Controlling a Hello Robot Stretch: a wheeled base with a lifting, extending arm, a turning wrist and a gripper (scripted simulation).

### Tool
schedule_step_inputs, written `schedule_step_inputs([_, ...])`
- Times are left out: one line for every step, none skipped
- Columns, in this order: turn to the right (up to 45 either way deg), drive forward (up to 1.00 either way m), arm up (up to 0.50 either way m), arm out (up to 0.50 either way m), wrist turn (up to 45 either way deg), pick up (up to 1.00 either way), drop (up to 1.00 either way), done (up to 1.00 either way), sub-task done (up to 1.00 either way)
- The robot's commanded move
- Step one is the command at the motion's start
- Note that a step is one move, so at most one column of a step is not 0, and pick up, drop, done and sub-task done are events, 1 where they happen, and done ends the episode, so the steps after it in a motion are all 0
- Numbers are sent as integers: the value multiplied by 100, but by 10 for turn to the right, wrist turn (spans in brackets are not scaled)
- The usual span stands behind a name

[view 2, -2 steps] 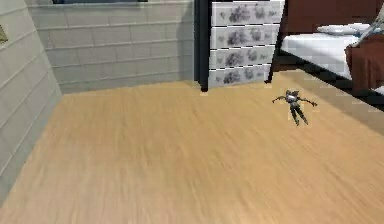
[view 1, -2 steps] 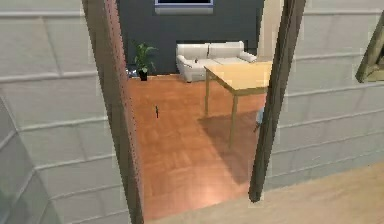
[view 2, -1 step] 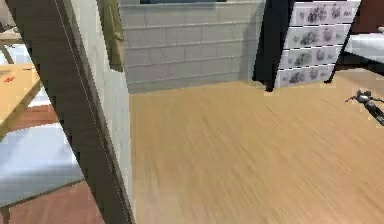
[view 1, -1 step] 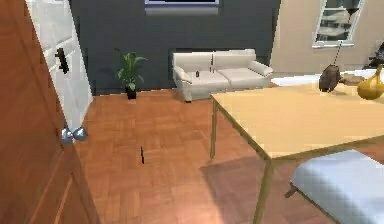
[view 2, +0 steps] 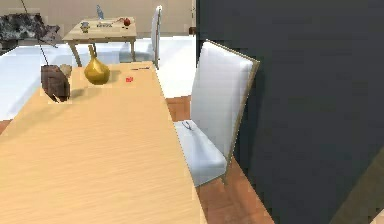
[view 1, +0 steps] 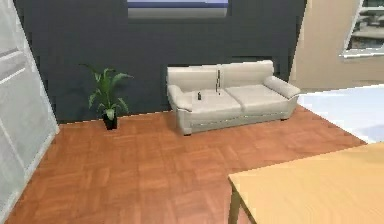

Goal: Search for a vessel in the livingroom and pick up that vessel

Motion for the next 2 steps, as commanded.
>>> schedule_step_inputs([-60, 0, 0, 0, 0, 0, 0, 0, 0])
schedule_step_inputs([0, 45, 0, 0, 0, 0, 0, 0, 0])
